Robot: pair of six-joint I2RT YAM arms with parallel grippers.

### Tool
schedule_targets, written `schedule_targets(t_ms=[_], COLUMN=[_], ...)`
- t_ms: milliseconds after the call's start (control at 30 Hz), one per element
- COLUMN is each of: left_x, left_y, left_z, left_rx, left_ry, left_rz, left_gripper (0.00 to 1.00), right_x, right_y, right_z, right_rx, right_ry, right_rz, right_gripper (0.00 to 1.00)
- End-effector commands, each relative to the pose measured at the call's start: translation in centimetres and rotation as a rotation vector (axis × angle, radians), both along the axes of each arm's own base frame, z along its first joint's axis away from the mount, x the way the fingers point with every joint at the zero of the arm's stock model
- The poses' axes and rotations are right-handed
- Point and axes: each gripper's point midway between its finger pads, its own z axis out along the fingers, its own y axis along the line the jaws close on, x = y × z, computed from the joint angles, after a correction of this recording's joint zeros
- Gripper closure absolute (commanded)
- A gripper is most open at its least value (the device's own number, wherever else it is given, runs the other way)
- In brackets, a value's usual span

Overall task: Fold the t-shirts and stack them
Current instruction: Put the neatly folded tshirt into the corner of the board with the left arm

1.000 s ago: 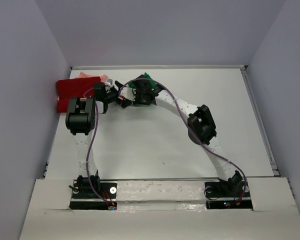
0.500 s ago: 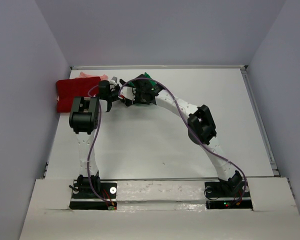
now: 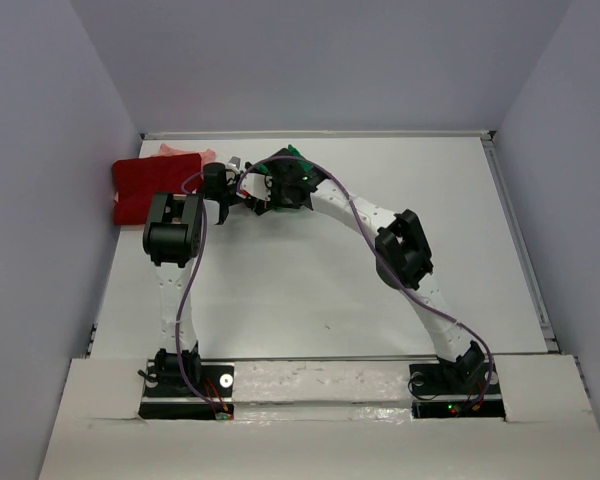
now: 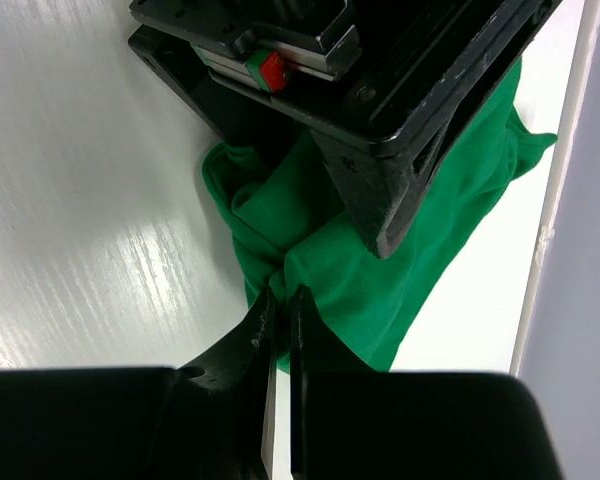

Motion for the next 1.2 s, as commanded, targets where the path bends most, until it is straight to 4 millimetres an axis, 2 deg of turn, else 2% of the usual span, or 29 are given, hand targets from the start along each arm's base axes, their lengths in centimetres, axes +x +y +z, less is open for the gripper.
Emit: schedule_targets(t_ms=[0,67,267,667,833,900,1000,1167], left_x=[-0.2,-0.3,-0.5,1.2,2.1,2.4,2.6,2.5], left_y=[-0.6,-0.5,-0.2,-1.1,-1.5,-1.6,-1.7,-1.7], left_z=[1.3,1.5,0.2,0.2,0.9,1.1,1.4,1.6], left_rx=[0.018,0.038,0.082,0.093,0.096,0.095,0.098,0.104], left_ry=[-0.029,-0.043,-0.019,-0.034,-0.061,-0.072,-0.081,-0.094], left_rz=[-0.031,-0.036,-0.03,-0.035,-0.035,-0.035,-0.038,-0.047], left_gripper=[0.21,0.21,0.29,0.58,0.7,0.79,0.87,0.92], right_x=[0.6,0.7,0.7,0.5,0.3,0.3,0.3,0.3], right_y=[1.5,1.4,1.5,1.2,1.1,1.1,1.0,0.8], right_z=[2.9,3.0,3.4,3.8,4.3,4.3,4.4,4.2], right_rx=[0.044,0.042,0.054,0.052,0.058,0.057,0.057,0.046], right_ry=[-0.068,-0.074,-0.078,-0.078,-0.081,-0.08,-0.082,-0.083], right_rz=[0.014,0.013,0.01,0.007,0.007,0.007,0.006,0.001], right_gripper=[1.0,1.0,1.0,1.0,1.0,1.0,1.0,1.0])
